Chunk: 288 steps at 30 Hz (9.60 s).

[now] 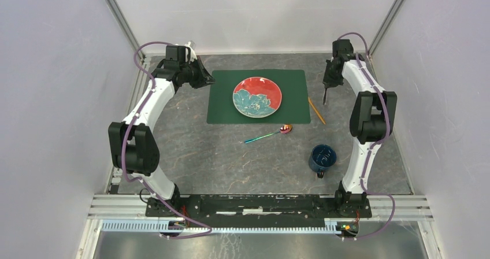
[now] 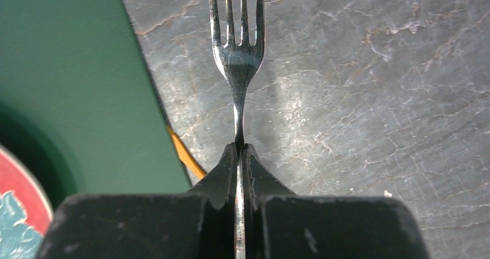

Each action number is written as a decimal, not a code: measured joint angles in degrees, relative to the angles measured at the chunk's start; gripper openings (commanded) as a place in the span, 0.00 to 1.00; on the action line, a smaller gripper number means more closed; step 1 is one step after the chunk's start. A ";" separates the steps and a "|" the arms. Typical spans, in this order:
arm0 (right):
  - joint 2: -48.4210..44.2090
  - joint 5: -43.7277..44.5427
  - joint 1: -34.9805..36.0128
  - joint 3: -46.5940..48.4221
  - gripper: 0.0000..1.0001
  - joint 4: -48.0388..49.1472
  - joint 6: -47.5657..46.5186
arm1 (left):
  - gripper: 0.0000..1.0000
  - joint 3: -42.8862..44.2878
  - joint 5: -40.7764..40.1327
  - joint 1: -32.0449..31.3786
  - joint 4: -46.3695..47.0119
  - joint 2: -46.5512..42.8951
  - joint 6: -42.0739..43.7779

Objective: Set the dinner table for one person
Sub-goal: Pick up the fork at the center of the board, then place the fork on the napkin.

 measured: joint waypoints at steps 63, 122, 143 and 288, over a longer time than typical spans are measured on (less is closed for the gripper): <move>-2.69 -26.82 27.80 0.33 0.00 12.76 19.67 | 0.47 -5.68 7.61 -6.49 21.53 5.75 -9.77; -3.04 -28.50 28.30 2.03 0.00 15.10 22.75 | 0.43 -1.84 7.52 -9.81 28.52 14.60 -12.09; -3.43 -28.09 28.81 0.66 0.03 15.85 22.71 | 0.02 -1.20 8.37 -10.60 31.39 15.08 -14.08; -16.74 -26.95 11.93 -6.64 0.80 9.57 19.12 | 0.02 7.91 37.77 8.76 36.20 42.10 -28.30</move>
